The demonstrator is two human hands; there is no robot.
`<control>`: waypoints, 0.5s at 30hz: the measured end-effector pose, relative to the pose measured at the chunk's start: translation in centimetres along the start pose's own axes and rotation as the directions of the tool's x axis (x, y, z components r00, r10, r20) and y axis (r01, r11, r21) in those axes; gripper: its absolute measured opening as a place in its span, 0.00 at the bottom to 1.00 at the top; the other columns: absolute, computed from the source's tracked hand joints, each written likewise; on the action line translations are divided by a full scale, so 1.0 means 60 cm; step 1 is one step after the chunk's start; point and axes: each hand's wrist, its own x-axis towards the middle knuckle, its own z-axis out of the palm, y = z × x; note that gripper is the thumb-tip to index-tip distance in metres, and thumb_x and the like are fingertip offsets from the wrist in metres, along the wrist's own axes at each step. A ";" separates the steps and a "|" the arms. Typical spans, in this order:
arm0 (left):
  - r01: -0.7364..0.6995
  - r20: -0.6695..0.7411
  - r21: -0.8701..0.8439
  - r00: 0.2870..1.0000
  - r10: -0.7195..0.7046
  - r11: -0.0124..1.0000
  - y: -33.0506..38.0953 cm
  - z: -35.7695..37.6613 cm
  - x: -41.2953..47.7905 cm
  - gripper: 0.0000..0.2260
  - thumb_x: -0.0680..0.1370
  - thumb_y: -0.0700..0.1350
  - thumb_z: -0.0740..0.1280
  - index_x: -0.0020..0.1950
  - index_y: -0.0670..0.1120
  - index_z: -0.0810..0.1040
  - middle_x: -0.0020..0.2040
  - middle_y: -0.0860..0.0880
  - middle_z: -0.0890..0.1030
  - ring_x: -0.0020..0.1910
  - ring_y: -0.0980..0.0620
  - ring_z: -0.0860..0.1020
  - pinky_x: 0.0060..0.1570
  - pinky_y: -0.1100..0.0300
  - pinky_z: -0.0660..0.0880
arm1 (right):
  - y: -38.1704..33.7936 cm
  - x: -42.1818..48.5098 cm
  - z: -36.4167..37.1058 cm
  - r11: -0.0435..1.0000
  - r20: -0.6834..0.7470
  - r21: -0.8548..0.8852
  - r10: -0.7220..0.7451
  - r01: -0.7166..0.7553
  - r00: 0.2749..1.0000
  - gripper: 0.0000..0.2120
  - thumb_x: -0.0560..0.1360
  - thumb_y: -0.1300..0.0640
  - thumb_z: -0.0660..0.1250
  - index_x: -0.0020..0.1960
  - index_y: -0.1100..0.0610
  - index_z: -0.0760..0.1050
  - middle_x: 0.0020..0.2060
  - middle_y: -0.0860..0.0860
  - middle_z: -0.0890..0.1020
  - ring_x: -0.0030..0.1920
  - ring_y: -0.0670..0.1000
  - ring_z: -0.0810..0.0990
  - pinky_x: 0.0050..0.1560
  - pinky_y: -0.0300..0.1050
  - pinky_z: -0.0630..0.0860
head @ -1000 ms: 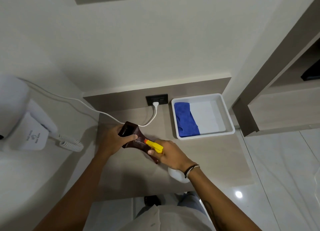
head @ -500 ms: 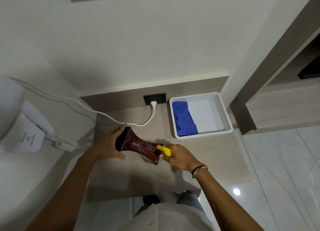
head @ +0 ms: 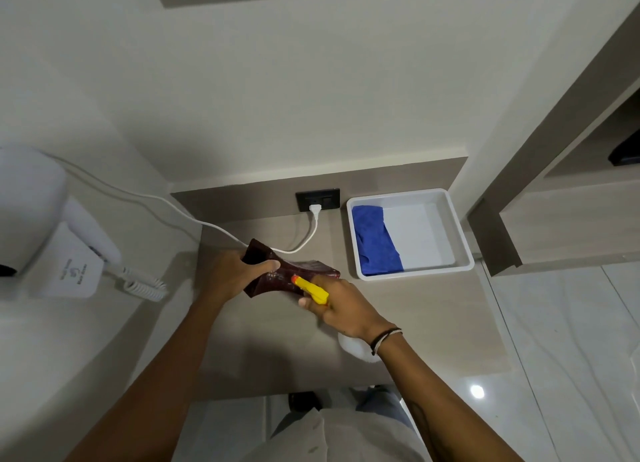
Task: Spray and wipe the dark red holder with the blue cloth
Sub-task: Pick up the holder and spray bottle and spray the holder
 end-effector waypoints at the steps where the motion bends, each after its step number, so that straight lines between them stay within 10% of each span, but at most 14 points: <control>1: 0.012 0.002 -0.003 1.000 -0.012 1.000 0.002 0.001 0.000 0.24 0.63 0.71 0.74 0.44 0.52 0.86 0.35 0.53 0.86 0.37 0.56 0.84 0.35 0.61 0.74 | -0.005 0.006 0.001 1.000 -0.008 -0.007 -0.018 0.017 1.000 0.20 0.83 0.44 0.68 0.71 0.53 0.76 0.66 0.52 0.83 0.62 0.54 0.83 0.63 0.48 0.81; 15: 0.075 -0.069 0.001 0.995 -0.075 0.997 0.005 -0.004 -0.008 0.26 0.62 0.74 0.74 0.40 0.52 0.86 0.32 0.55 0.85 0.33 0.57 0.83 0.32 0.63 0.71 | 0.078 -0.046 -0.034 0.948 -0.094 -0.220 0.213 -0.229 0.972 0.18 0.81 0.41 0.69 0.64 0.52 0.78 0.54 0.54 0.86 0.52 0.57 0.85 0.45 0.42 0.71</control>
